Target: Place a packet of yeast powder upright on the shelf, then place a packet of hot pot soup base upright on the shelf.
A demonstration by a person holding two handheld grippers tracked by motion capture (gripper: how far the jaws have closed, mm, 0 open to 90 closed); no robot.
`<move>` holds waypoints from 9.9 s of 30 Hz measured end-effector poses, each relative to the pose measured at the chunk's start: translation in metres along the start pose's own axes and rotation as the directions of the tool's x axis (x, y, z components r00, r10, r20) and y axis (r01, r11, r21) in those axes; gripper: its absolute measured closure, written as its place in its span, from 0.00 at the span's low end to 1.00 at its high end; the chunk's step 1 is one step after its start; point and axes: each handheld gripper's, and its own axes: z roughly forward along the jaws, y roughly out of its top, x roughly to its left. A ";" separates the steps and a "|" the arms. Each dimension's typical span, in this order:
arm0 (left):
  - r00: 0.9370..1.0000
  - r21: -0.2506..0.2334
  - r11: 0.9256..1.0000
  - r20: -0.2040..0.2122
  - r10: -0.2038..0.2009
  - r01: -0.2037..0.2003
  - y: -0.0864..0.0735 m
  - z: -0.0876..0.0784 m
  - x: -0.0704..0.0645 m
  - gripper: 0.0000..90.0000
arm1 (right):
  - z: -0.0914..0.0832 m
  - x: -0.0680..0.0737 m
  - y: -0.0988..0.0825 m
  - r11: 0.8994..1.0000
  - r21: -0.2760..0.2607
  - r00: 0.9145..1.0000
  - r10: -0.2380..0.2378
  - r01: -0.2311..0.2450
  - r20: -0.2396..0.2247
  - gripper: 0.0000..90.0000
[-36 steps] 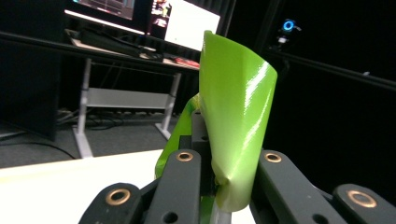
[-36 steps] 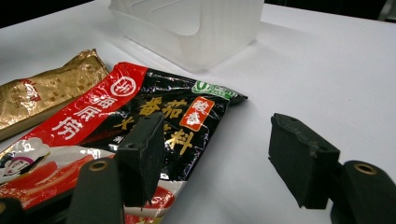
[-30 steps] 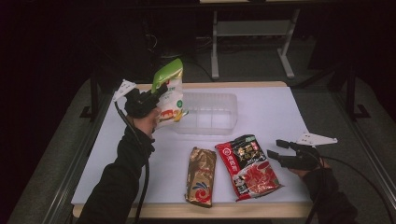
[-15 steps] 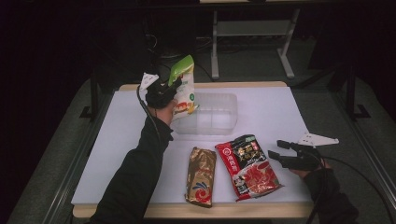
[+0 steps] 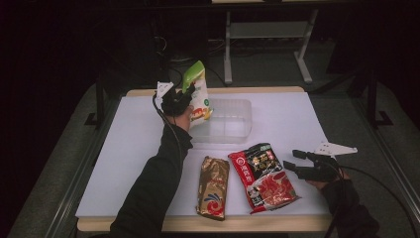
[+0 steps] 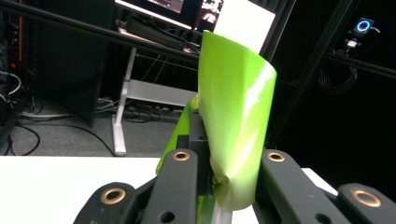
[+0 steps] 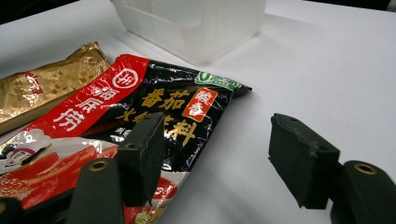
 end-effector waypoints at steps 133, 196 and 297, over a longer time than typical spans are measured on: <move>0.800 0.566 0.705 0.599 0.003 -0.427 -0.103 -0.055 -0.021 0.16 | 0.004 0.013 0.001 0.995 0.058 0.996 -0.086 0.086 0.014 0.40; 0.791 0.149 0.963 0.605 0.091 -0.225 -0.008 -0.141 -0.026 0.97 | -0.003 0.016 0.013 0.988 -0.062 0.989 -0.134 0.138 0.066 0.42; 0.923 0.091 0.955 0.295 0.246 -0.284 -0.011 -0.015 -0.053 0.65 | -0.003 0.015 0.005 0.991 -0.041 0.991 -0.124 0.126 0.059 0.43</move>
